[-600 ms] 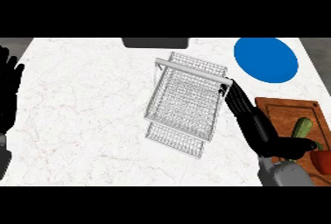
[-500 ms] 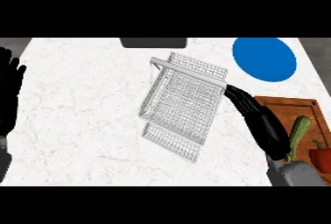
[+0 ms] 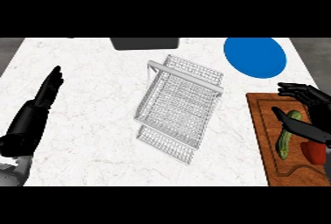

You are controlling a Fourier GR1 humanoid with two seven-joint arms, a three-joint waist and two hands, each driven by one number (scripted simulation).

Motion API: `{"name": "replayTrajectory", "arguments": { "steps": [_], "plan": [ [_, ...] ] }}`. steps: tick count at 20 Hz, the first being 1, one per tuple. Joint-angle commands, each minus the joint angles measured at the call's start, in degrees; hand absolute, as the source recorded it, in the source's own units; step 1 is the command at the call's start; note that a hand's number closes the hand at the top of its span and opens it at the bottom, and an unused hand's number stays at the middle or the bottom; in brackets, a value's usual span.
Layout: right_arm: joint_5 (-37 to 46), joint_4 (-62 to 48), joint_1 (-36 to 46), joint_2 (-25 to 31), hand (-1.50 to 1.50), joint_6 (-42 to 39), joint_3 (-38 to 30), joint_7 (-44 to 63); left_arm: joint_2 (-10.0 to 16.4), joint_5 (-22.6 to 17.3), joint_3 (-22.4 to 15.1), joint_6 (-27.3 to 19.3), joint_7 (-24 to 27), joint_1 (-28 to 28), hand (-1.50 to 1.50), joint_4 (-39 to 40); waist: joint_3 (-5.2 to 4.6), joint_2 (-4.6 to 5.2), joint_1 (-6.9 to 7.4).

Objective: Pick the bell pepper from the cutting board and place it in the tiered basket

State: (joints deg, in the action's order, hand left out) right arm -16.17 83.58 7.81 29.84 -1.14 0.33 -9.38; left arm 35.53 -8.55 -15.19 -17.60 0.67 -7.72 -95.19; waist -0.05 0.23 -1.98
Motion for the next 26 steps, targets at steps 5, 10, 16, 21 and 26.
{"name": "replayTrajectory", "arguments": {
  "steps": [5,10,16,21,26],
  "plan": [
    [-0.4,4.8,-8.0,10.5,-1.5,-7.2,-7.3,1.0,-5.0,7.1,-5.2,0.6,2.9,0.6,0.0,1.2,0.0,-0.43,0.73],
    [10.1,5.0,-8.7,25.6,-1.5,-10.9,-2.8,15.0,-2.2,5.5,-2.4,2.0,3.4,0.5,0.0,2.0,-0.32,-0.38,1.08],
    [15.1,14.8,-10.3,38.7,-1.5,-17.2,-1.9,30.2,-3.2,6.5,-3.1,1.4,2.4,0.8,0.0,2.1,-0.32,-0.62,0.64],
    [14.6,26.3,-10.4,39.1,-1.5,-18.2,-0.8,47.8,-4.7,8.2,-3.9,1.2,2.8,1.9,0.0,0.8,-0.1,-0.46,1.44],
    [22.2,33.6,-7.7,28.6,-1.5,-13.2,9.1,60.7,-5.7,7.7,-2.1,4.1,2.8,0.3,0.0,1.5,0.0,-0.18,2.33]
  ]
}}
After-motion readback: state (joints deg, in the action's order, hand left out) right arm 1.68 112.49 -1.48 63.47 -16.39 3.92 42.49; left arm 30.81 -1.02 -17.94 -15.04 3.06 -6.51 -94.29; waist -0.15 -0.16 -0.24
